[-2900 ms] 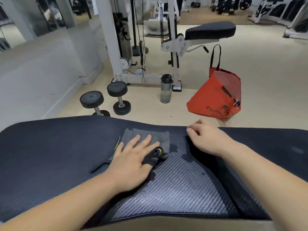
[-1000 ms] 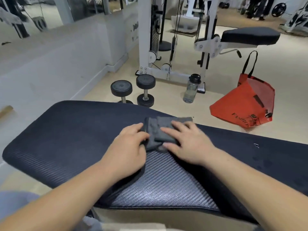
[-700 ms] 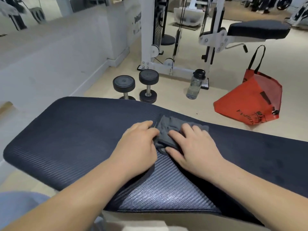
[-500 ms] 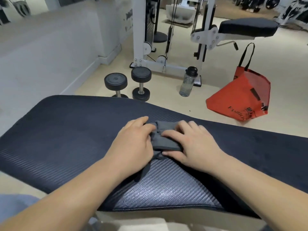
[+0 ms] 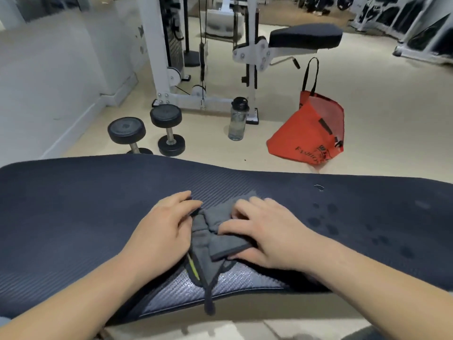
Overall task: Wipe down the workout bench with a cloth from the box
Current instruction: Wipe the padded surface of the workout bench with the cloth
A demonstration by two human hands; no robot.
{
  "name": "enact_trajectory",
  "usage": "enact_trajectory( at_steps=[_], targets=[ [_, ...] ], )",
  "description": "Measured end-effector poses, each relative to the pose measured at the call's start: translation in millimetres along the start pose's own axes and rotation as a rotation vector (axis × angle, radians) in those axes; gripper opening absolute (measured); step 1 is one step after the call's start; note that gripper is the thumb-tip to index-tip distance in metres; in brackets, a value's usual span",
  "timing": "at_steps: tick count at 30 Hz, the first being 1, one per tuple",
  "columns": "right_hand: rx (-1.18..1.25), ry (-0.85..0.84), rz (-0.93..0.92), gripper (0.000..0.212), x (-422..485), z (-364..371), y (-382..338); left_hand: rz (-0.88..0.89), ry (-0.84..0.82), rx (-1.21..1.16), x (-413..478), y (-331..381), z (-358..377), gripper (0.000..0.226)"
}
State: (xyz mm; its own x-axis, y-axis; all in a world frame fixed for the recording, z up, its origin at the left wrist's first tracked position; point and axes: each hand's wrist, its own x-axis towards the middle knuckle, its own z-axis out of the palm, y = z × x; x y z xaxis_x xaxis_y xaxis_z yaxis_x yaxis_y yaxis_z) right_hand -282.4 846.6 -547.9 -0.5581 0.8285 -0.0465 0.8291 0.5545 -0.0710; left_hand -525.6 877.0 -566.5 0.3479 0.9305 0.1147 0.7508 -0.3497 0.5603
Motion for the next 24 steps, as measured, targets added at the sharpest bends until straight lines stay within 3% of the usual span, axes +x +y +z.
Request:
enact_trajectory(
  at_steps=[3,8,11,13,17,19,24],
  targets=[
    [0.008,0.059,0.211,0.045,-28,-1,24,0.041,-0.045,0.011,11,17,12,0.042],
    [0.116,-0.031,-0.084,0.041,-68,1,-8,0.075,-0.072,-0.018,49,58,39,0.043],
    [0.097,-0.002,-0.054,0.041,-80,-1,17,0.045,-0.102,-0.056,68,78,50,0.041],
    [0.089,0.033,0.096,0.042,-88,2,52,0.013,-0.112,-0.068,80,89,54,0.042],
    [0.029,0.142,0.611,0.045,-94,5,132,-0.019,-0.111,-0.052,95,107,60,0.043],
    [-0.004,0.137,0.730,0.047,-87,6,139,0.004,-0.132,-0.032,99,114,65,0.042],
    [0.174,0.099,0.389,0.049,-81,1,101,0.057,-0.188,0.050,111,123,80,0.043]
  ],
)
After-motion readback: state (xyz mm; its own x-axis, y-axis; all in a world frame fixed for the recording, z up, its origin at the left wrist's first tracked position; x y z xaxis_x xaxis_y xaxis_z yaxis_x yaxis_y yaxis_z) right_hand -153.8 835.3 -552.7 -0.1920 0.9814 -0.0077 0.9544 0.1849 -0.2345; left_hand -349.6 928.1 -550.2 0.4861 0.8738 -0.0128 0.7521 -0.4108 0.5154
